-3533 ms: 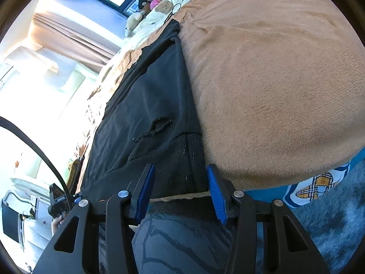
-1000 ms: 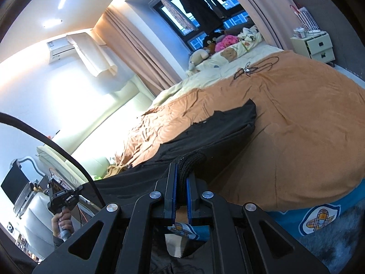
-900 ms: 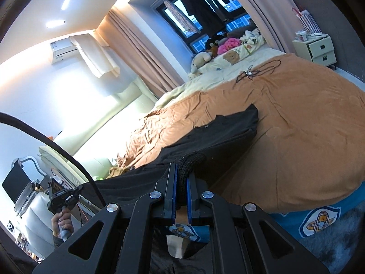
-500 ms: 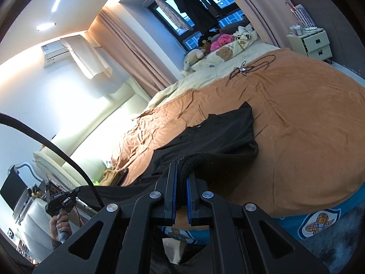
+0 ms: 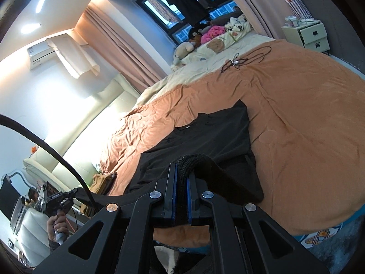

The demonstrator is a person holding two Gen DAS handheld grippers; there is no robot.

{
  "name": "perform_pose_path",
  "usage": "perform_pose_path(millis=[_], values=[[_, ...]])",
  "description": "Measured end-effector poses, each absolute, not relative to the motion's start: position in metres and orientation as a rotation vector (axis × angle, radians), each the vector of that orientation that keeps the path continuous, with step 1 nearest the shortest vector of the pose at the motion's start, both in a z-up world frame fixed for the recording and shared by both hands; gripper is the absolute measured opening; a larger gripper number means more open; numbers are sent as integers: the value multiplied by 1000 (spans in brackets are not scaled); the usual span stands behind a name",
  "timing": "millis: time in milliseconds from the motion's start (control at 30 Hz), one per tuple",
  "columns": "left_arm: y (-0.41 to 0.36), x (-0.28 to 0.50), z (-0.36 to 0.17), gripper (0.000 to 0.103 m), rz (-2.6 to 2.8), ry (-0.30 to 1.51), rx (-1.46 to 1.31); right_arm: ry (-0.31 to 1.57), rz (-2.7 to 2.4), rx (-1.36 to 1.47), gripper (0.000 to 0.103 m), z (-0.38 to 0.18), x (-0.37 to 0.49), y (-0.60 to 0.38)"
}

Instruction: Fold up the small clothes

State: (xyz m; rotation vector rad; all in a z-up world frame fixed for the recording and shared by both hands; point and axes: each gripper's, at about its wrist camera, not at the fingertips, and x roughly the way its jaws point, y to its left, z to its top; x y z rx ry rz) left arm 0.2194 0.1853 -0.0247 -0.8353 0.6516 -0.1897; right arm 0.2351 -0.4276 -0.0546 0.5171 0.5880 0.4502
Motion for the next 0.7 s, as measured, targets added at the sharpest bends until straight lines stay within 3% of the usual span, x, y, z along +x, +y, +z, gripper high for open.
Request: perform_pose_path(millis=[700], values=[[194, 363, -123, 6, -53, 894, -850, 839, 313, 521, 3, -93, 402, -395]])
